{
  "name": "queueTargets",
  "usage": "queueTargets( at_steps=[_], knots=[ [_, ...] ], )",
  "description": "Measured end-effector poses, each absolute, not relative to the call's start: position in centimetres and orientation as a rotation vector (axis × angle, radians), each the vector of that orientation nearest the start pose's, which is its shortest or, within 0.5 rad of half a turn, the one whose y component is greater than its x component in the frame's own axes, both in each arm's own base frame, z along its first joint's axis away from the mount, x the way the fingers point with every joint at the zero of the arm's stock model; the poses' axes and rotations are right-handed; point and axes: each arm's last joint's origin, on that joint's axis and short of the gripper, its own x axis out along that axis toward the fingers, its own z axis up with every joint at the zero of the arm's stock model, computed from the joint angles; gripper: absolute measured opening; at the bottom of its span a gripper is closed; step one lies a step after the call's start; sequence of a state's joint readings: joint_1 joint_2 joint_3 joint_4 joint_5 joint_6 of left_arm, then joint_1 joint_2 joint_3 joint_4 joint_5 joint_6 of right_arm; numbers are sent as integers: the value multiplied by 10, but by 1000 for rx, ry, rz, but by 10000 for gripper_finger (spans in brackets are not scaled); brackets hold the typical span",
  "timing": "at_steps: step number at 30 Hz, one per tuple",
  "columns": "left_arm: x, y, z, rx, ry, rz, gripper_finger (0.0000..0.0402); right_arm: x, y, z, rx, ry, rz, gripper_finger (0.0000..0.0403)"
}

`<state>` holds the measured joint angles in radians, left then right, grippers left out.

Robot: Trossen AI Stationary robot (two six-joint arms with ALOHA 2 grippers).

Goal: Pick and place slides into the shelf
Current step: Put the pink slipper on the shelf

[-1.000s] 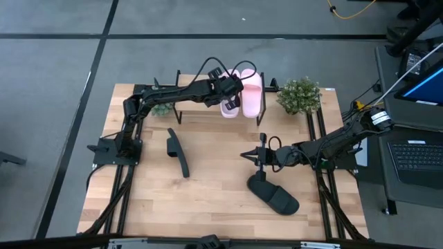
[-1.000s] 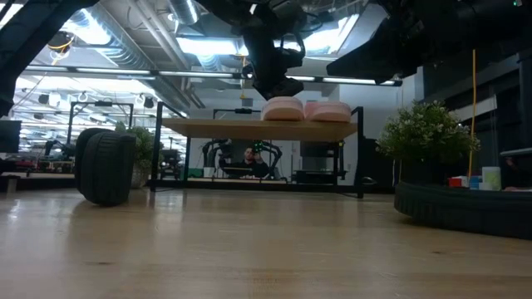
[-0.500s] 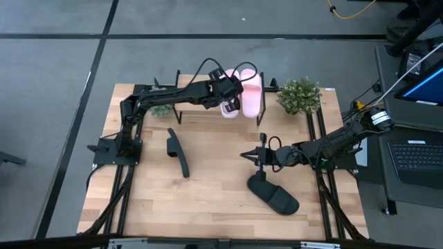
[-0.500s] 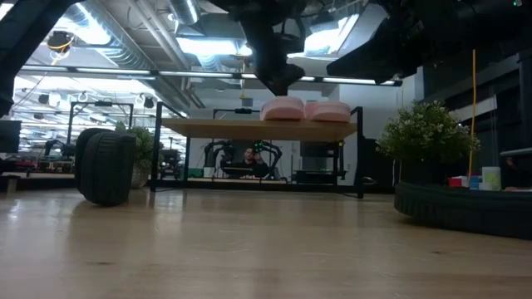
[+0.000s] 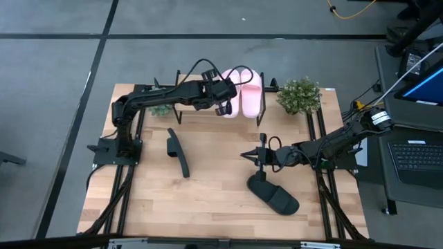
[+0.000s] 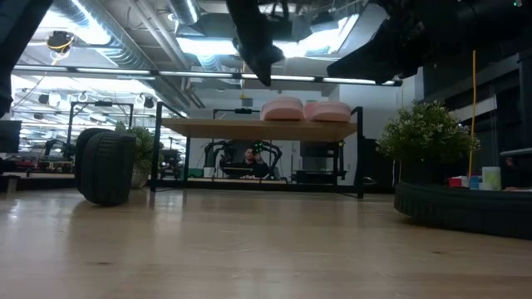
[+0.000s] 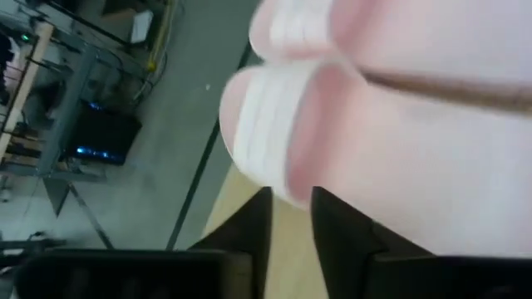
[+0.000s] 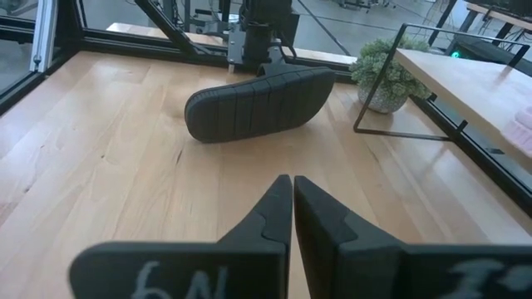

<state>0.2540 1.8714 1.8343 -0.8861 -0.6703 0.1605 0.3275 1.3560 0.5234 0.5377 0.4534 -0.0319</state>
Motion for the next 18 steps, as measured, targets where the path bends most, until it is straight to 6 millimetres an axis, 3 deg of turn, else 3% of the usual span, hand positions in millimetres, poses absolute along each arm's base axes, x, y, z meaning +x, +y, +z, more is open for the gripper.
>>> queueTargets(
  at_steps=[5,18],
  knots=[
    [374,108,333,300,1071,760,8,253,72,192,-148,284,-120,19],
    [374,106,324,218,1127,673,0,253,72,192,-148,284,-120,19]
  ],
)
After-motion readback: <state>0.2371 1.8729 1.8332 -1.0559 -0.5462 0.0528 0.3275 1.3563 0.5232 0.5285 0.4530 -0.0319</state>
